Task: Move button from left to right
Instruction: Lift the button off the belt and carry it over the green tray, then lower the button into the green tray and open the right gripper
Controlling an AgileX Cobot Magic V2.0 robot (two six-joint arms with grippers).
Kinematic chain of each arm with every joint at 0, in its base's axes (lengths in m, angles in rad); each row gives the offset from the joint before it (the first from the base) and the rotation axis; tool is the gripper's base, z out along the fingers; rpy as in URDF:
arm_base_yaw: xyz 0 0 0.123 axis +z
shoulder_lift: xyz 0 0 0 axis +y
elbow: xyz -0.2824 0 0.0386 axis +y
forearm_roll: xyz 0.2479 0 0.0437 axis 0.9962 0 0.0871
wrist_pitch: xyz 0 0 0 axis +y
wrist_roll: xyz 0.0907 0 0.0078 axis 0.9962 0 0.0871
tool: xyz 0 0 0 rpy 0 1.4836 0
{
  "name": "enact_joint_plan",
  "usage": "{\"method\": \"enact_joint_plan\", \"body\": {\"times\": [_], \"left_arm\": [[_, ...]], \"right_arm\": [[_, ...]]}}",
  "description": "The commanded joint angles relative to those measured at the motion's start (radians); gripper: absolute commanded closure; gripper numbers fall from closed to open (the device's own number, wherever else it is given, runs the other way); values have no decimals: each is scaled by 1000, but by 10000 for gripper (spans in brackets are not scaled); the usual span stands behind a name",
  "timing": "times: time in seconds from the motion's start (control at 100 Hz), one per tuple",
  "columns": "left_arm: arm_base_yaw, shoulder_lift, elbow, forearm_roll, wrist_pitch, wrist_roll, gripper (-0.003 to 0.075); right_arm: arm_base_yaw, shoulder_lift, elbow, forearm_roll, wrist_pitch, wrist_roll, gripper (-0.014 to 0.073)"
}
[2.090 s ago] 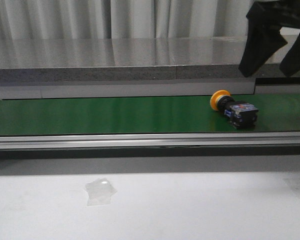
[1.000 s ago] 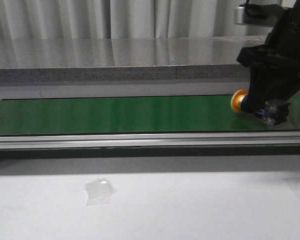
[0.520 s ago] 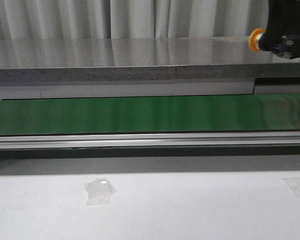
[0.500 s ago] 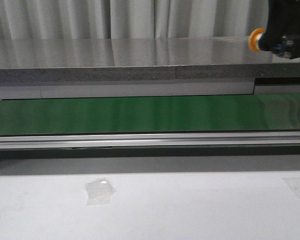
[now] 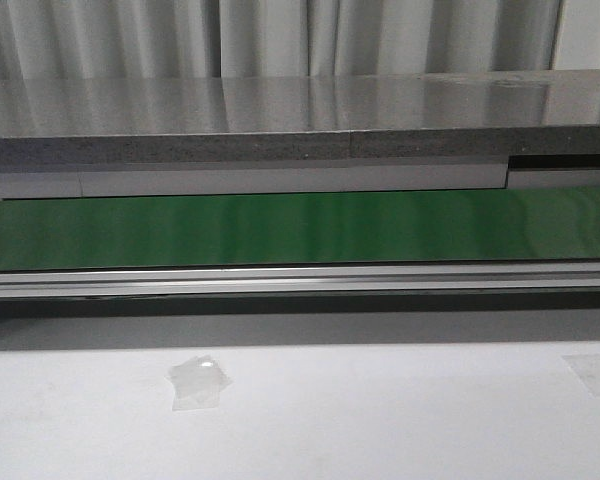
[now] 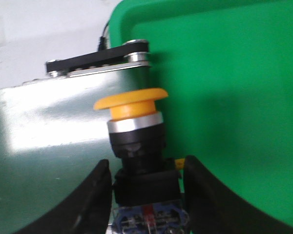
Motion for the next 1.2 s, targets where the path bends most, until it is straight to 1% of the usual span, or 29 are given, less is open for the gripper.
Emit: {"method": "enact_joint_plan", "body": {"times": [0.0, 0.17, 0.7, 1.19], "left_arm": [[-9, 4, -30, -9, -82, -3, 740], [-9, 4, -30, -9, -82, -3, 740], [-9, 4, -30, -9, -82, -3, 740], [-9, 4, -30, -9, -82, -3, 740]], "right_arm": [[-40, -43, -35, 9, -58, -3, 398], [-76, -4, -35, 9, -90, -24, 398], [-73, 219, -35, 13, -131, -28, 398], [-73, 305, -35, 25, -132, -28, 394]]}}
